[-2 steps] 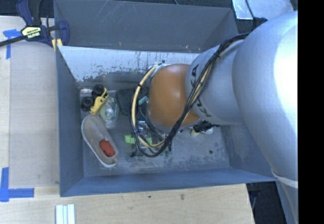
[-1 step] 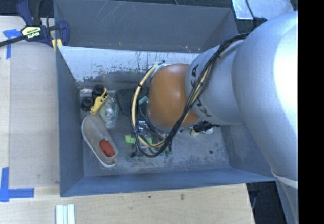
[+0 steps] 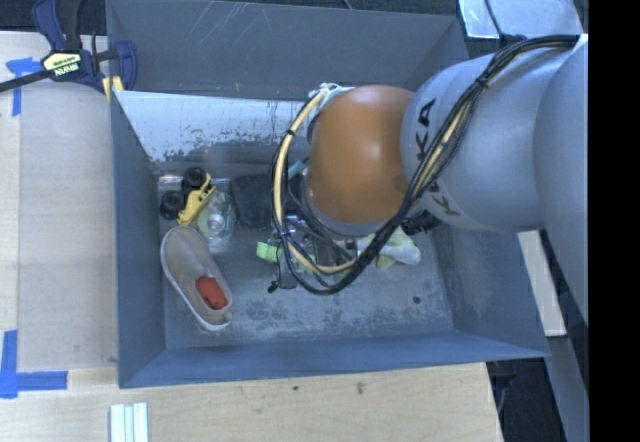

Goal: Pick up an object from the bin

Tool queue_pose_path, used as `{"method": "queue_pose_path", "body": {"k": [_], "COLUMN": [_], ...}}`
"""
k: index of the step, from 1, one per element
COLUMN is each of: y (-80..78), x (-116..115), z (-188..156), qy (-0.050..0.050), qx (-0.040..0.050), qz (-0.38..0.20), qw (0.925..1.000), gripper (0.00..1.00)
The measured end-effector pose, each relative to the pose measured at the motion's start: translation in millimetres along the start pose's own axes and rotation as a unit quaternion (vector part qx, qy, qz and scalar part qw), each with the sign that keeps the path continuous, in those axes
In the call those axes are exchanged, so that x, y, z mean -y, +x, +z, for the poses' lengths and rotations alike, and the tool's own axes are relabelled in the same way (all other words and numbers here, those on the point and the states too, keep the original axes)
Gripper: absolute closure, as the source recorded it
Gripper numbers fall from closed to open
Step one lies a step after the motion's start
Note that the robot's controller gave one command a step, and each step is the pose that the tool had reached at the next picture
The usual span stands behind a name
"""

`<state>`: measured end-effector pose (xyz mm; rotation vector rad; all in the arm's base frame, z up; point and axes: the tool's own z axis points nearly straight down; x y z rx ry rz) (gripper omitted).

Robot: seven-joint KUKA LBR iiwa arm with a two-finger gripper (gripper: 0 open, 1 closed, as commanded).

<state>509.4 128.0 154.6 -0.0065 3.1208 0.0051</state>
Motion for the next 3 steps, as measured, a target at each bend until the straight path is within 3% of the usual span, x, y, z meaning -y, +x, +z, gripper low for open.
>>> {"method": "queue_pose_path", "body": {"k": [1, 2, 3], "y": [0.0, 3.7, -2.7], "x": [0, 4, 6], "z": [0, -42, -104], "qy": [0.0, 0.001, 0.0], "qx": [0.0, -0.0035, -0.0004], "qz": [0.0, 0.003, 0.007], "qw": [1.0, 1.0, 1.0], "gripper": [1.0, 1.0, 1.0]}}
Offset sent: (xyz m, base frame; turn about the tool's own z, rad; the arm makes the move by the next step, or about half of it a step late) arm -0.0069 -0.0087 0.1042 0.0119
